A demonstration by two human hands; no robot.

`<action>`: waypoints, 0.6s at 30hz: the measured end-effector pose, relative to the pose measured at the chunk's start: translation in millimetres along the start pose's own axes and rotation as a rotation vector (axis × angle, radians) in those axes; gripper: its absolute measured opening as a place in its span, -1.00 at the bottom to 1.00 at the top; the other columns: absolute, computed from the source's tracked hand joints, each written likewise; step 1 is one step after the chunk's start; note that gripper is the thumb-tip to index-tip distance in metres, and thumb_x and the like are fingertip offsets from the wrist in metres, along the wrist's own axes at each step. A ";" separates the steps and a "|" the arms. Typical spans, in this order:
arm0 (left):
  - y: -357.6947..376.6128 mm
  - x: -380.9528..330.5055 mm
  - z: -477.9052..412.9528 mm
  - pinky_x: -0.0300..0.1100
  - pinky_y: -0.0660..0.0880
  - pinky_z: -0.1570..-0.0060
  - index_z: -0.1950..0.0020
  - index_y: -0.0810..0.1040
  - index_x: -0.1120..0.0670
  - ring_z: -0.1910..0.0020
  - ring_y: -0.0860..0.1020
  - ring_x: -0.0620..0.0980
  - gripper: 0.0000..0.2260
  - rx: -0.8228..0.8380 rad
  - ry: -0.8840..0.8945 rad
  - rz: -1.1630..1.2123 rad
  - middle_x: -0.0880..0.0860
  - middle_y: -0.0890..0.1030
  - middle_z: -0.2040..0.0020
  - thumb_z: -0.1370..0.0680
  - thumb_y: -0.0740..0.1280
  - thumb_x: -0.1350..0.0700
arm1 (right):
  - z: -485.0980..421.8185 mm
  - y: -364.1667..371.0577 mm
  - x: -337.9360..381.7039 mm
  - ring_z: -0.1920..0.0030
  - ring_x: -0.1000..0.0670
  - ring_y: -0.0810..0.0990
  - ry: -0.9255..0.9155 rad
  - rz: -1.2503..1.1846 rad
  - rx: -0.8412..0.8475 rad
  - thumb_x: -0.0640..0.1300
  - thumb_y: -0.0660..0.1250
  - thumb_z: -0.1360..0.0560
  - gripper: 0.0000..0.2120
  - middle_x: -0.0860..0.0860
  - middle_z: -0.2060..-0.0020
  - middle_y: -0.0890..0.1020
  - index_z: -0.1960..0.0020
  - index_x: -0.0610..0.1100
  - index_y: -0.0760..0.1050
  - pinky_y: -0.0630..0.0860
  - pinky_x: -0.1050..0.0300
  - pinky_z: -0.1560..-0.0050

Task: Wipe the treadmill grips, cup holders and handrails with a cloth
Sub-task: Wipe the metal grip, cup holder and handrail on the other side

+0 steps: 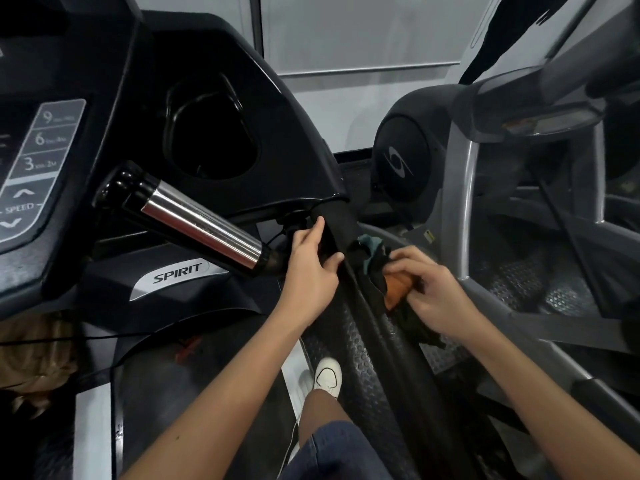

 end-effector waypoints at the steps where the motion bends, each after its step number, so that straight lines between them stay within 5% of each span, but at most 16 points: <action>1: -0.6 -0.4 -0.4 -0.43 0.26 -0.17 -0.50 0.16 0.13 -0.17 0.41 -0.12 -0.44 0.000 0.002 0.002 -0.07 0.30 -0.19 -0.54 0.25 0.35 | -7.4 0.8 3.0 -0.11 0.38 0.41 -0.012 0.028 -0.009 -0.64 0.14 -0.28 -0.51 0.10 -0.02 0.44 -0.01 -0.21 0.54 0.29 0.47 -0.19; 3: -1.4 -1.7 0.0 -0.56 0.29 -0.05 -0.49 0.17 0.16 -0.11 0.42 -0.13 -0.44 -0.003 0.010 -0.021 -0.03 0.32 -0.17 -0.53 0.25 0.38 | -28.9 4.7 10.3 -0.13 0.36 0.38 -0.066 0.043 0.004 -0.57 0.19 -0.35 -0.53 0.06 -0.08 0.41 -0.17 -0.24 0.48 0.23 0.51 -0.22; 7: -2.5 -6.2 1.1 -0.54 0.18 -0.14 -0.49 0.18 0.18 -0.17 0.34 -0.19 -0.46 -0.013 0.036 -0.030 -0.01 0.32 -0.19 -0.54 0.27 0.31 | -61.4 15.2 12.3 -0.09 0.42 0.40 0.005 -0.156 0.075 -0.27 0.26 -0.53 -0.62 0.00 -0.25 0.32 -0.31 -0.09 0.30 0.27 0.56 -0.12; 11: -2.6 -4.6 0.7 -0.68 0.22 -0.04 -0.48 0.17 0.19 -0.16 0.37 -0.18 -0.46 -0.019 0.023 -0.028 -0.03 0.31 -0.16 -0.53 0.26 0.35 | -43.4 6.2 7.8 -0.13 0.38 0.40 -0.025 -0.084 -0.038 -0.49 0.25 -0.44 -0.58 -0.05 -0.18 0.41 -0.23 -0.16 0.44 0.25 0.52 -0.20; 15: 0.2 -0.1 -0.7 -0.28 0.32 -0.30 -0.50 0.15 0.13 -0.20 0.37 -0.11 -0.45 0.001 -0.001 0.018 -0.07 0.29 -0.18 -0.55 0.25 0.34 | 9.4 -1.2 7.9 -0.10 0.35 0.45 -0.044 -0.028 -0.086 -0.66 0.17 -0.25 -0.42 0.06 -0.02 0.50 0.00 -0.09 0.55 0.29 0.51 -0.17; 18: 0.8 1.0 -0.9 -0.21 0.30 -0.31 -0.51 0.14 0.09 -0.19 0.32 -0.13 -0.44 -0.001 -0.013 0.022 -0.11 0.27 -0.19 -0.55 0.26 0.29 | 20.3 -1.6 5.0 -0.11 0.39 0.44 -0.022 -0.031 -0.107 -0.62 0.20 -0.30 -0.47 0.15 -0.02 0.50 0.05 -0.04 0.55 0.33 0.50 -0.16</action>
Point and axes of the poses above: each hand's wrist, its own z-axis away from the middle knuckle, its own y-axis out of the palm, x = y × z, the point moved 6 cm from there along -z, towards the middle knuckle
